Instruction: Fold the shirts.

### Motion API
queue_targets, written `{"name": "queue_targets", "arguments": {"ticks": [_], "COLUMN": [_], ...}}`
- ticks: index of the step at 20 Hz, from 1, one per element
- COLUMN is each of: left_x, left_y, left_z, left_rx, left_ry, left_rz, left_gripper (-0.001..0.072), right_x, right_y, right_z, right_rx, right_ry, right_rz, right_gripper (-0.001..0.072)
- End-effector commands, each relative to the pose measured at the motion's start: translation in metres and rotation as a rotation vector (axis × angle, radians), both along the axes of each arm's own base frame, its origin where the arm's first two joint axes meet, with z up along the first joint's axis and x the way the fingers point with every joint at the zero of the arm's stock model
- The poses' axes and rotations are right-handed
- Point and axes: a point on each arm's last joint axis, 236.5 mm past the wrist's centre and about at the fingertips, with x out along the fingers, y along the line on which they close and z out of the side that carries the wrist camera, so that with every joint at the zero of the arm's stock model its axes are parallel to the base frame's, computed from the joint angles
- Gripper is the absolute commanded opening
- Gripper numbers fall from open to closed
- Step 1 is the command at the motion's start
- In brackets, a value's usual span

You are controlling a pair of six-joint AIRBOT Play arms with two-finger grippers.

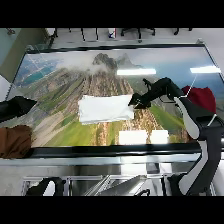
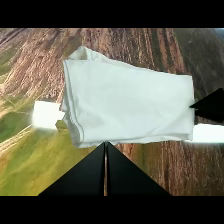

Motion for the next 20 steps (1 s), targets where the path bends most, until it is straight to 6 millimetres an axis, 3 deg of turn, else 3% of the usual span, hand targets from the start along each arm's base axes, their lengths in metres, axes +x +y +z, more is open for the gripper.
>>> {"name": "queue_targets", "arguments": {"ticks": [1, 3, 4, 6, 8, 10, 12, 15, 17, 20], "left_x": [-0.001, -0.001, -0.001, -0.002, -0.002, -0.003, -0.003, -0.005, -0.010, -0.014], "left_y": [0.000, -0.001, -0.001, -0.001, -0.001, -0.002, -0.002, -0.003, -0.005, -0.007], "left_z": [0.000, 0.000, 0.000, -0.001, -0.001, -0.002, -0.002, -0.003, -0.007, -0.009], "left_rx": [-0.003, -0.003, -0.003, -0.003, -0.003, -0.003, -0.004, -0.004, -0.006, -0.008], "left_ry": [0.002, 0.002, 0.004, 0.008, 0.010, 0.015, 0.015, 0.022, 0.046, 0.065], "left_rz": [-0.001, -0.001, -0.002, -0.004, -0.005, -0.009, -0.009, -0.013, -0.028, -0.040], "left_gripper": [0.0015, 0.0015, 0.0014, 0.0014, 0.0015, 0.0015, 0.0014, 0.0014, 0.0014, 0.0014], "right_x": [0.000, 0.000, 0.003, 0.014, 0.037, 0.063, 0.080, 0.081, 0.067, 0.029], "right_y": [0.021, 0.032, 0.035, 0.039, 0.029, 0.000, -0.049, -0.142, -0.210, -0.314], "right_z": [-0.010, -0.006, 0.000, 0.033, 0.092, 0.164, 0.231, 0.294, 0.321, 0.336], "right_rx": [0.026, 0.042, 0.054, 0.095, 0.117, 0.124, 0.119, 0.080, 0.031, -0.086], "right_ry": [-0.005, -0.027, -0.037, -0.084, -0.200, -0.350, -0.471, -0.573, -0.619, -0.597], "right_rz": [0.009, 0.027, 0.029, 0.046, 0.048, -0.015, -0.133, -0.328, -0.445, -0.657], "right_gripper": [0.0385, 0.0089, 0.0015, 0.0015, 0.0014, 0.0015, 0.0015, 0.0015, 0.0016, 0.0016]}}
